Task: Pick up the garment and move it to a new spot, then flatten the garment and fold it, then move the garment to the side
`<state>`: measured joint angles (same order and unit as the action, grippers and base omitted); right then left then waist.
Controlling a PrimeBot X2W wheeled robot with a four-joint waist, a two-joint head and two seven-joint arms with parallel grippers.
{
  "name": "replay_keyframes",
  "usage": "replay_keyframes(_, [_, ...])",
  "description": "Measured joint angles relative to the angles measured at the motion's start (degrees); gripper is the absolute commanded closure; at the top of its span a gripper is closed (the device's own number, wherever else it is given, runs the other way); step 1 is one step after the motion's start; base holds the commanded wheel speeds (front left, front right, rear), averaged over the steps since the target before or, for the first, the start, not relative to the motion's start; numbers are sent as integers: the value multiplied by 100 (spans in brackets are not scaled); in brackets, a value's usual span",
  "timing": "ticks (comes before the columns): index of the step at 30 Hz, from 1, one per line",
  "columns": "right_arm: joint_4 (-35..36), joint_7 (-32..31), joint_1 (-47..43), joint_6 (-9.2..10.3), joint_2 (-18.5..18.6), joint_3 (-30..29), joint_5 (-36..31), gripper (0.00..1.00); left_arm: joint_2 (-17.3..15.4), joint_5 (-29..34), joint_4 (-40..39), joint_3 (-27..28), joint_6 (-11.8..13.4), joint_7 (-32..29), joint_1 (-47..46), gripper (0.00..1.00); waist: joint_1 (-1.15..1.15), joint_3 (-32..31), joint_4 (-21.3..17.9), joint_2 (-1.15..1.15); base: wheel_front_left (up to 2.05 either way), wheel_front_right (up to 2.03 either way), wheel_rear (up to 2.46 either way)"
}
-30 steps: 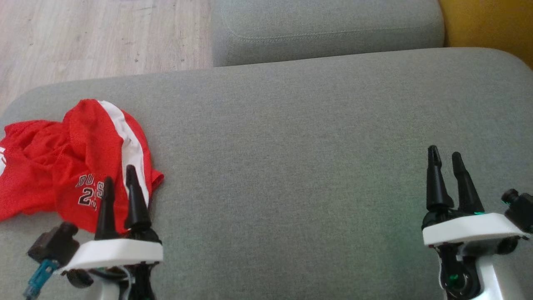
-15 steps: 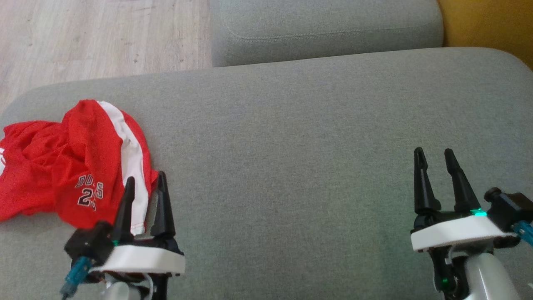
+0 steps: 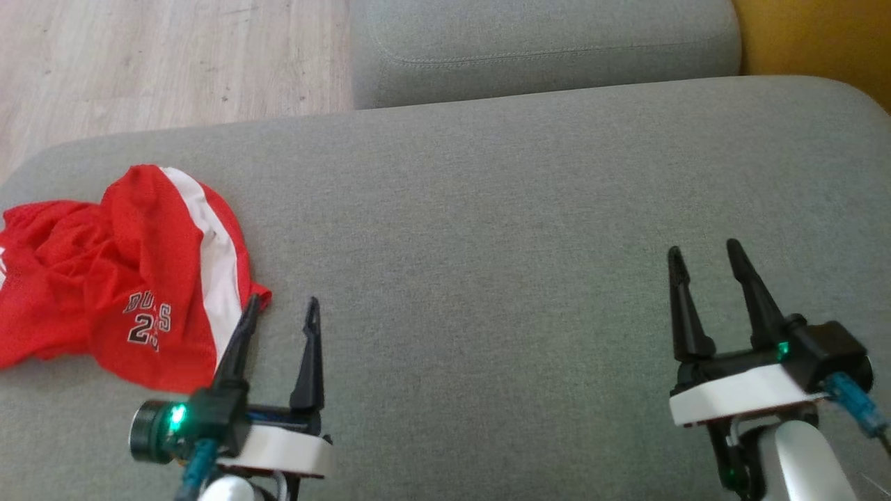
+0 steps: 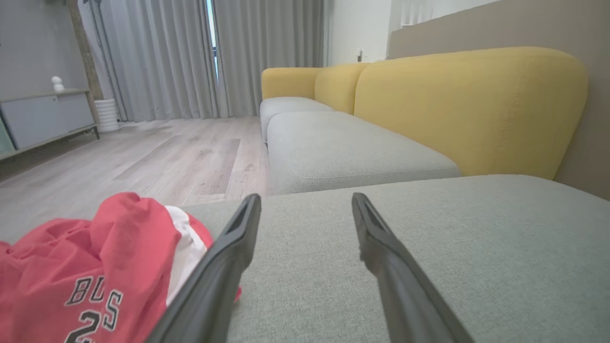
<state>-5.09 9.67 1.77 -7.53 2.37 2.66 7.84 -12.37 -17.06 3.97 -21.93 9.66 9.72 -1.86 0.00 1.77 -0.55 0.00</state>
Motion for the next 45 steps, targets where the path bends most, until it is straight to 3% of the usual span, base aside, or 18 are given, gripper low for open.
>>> replay_keyframes(5, [98, 77, -1, 0, 1, 73, -337, 0, -76, 148, 12, -197, 253, 80, -54, 0, 0, 12, -19, 0, 0, 0, 0])
replay_keyframes(9, [178, 159, -10, 0, 2, 85, -322, 0, -48, 12, -235, -122, 263, 170, -43, 0, 0, 4, -25, 0, 0, 0, 0])
replay_keyframes(16, [213, 280, -184, 0, 4, 54, 328, 0, 266, -40, -485, 463, -180, 299, 121, 0, 0, 0, -3, 0, 0, 0, 0])
replay_keyframes(22, [-153, 354, -268, 0, 5, 129, 983, 0, 600, 313, -400, 870, -698, 377, 382, 0, 0, -23, 20, 0, 0, 0, 0])
replay_keyframes(27, [-294, 456, -268, 0, 4, 237, 1061, 0, 733, 792, -130, 948, -1002, 475, 443, 0, 0, -52, 41, 0, 0, 0, 0])
replay_keyframes(45, [-422, 469, -260, 0, 5, 268, 1080, 0, 918, 1058, -33, 1216, -1321, 474, 446, 0, -1, -115, 45, 0, 0, 0, 0])
